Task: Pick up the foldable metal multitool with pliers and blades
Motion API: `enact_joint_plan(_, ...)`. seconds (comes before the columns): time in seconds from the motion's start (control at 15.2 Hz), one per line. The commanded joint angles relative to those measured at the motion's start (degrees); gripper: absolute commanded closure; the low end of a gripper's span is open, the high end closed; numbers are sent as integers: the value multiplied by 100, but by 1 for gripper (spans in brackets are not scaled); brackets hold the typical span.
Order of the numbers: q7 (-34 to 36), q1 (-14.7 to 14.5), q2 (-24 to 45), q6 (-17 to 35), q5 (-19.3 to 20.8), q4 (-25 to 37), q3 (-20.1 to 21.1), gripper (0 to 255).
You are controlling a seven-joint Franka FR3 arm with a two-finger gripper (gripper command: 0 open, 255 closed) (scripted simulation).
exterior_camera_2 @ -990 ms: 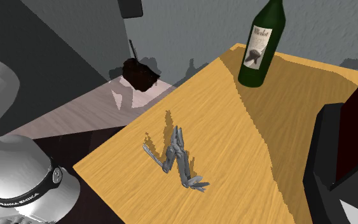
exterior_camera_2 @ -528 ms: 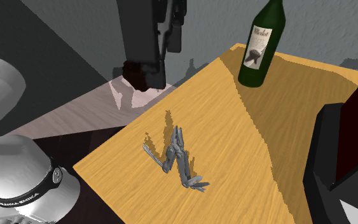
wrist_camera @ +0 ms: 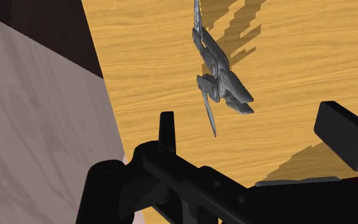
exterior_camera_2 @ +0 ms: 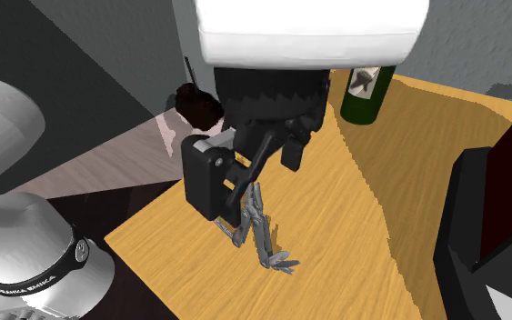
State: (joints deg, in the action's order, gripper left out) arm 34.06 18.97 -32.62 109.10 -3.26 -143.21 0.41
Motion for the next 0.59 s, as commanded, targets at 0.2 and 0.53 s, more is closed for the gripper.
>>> enact_joint_plan(0.2,182,82,147,486,-14,-351,8,0)
enact_joint_plan(0.53,167,79,246,795,-24,-560,11,0)
